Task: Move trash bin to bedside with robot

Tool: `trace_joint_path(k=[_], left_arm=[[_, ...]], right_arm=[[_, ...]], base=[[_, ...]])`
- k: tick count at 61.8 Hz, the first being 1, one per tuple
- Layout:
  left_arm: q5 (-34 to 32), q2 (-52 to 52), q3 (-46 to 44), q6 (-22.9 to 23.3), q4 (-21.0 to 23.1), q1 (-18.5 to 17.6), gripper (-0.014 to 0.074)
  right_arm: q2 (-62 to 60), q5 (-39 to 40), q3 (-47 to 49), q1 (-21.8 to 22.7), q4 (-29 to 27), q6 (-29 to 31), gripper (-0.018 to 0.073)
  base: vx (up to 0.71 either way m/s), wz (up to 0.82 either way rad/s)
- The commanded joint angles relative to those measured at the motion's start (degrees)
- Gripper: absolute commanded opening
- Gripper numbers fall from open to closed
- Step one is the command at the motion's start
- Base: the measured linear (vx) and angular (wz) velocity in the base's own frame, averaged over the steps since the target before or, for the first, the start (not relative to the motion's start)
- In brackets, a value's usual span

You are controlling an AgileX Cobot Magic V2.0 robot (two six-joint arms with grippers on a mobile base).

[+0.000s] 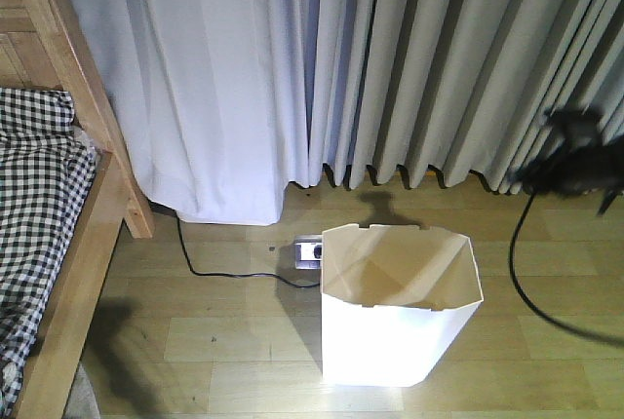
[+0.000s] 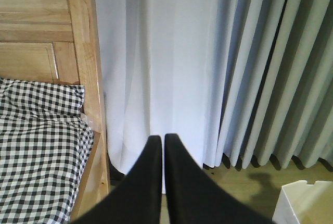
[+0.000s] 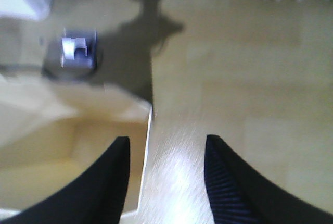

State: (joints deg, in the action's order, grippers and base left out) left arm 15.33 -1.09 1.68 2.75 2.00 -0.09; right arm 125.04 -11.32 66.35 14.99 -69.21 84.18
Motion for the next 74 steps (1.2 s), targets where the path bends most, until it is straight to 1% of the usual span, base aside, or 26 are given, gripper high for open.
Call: trace_joint_path(k=[1,13,18,30,34,45,52,57,61,65,69,74], left_arm=[[-4.2,-0.5,1.6,0.5,0.5,-0.3,-0.0006],[-4.2,-0.5,1.6,0.5,0.5,-0.3,-0.0006],[-4.2,-0.5,1.6,0.5,0.5,-0.3,-0.0006],[-4.2,-0.5,1.6,0.5,0.5,-0.3,-0.0006],[-4.2,-0.5,1.6,0.5,0.5,-0.3,-0.0006],[-4.2,-0.5,1.6,0.5,0.5,-0.3,-0.0006],[-4.2,-0.5,1.6,0.5,0.5,-0.3,-0.0006],[-4.2,-0.5,1.6,0.5,0.5,-0.3,-0.0006],[-4.2,-0.5,1.6,0.5,0.5,-0.3,-0.0006],[-4.2,-0.5,1.6,0.5,0.5,-0.3,-0.0006],[-4.2,-0.5,1.6,0.5,0.5,-0.3,-0.0006],[-4.2,-0.5,1.6,0.5,0.5,-0.3,-0.0006]], right_arm=[[-13.1,-1.5,-2.3,0.3,0.2,1.6,0.0324],[-33.1,-3.8,-6.4,0.3,-0.2,1.3,0.0324],[-40.6,-6.9,-6.4,0.3,0.0,0.4,0.0324],[-57.3,-11.6,-6.4,0.3,0.5,-5.0,0.0324],[-61.9,-13.3,-6.4,0.3,2.4,-7.3,0.0324],[-71.8,-18.0,-6.4,0.2,11.2,-15.0,0.0324],[-76.3,-18.7,-6.5,-0.1,15.2,-20.4,0.0319],[-78.9,-15.4,-8.9,-3.2,17.1,-22.0,0.0312],[-81.3,-11.4,-13.0,-7.5,19.2,-22.0,0.0310],[-84.0,-8.5,-17.6,-10.9,20.8,-22.5,0.0310],[-87.6,-5.8,-22.2,-13.3,21.3,-23.3,0.0310],[-92.8,-2.6,-27.9,-15.0,21.3,-25.0,0.0310]], base=[[0.00,0.00],[0.00,0.00],[0.00,0.00],[0.00,0.00],[0.00,0.00],[0.00,0.00],[0.00,0.00],[0.00,0.00],[0.00,0.00],[0.00,0.00],[0.00,0.00],[0.00,0.00]])
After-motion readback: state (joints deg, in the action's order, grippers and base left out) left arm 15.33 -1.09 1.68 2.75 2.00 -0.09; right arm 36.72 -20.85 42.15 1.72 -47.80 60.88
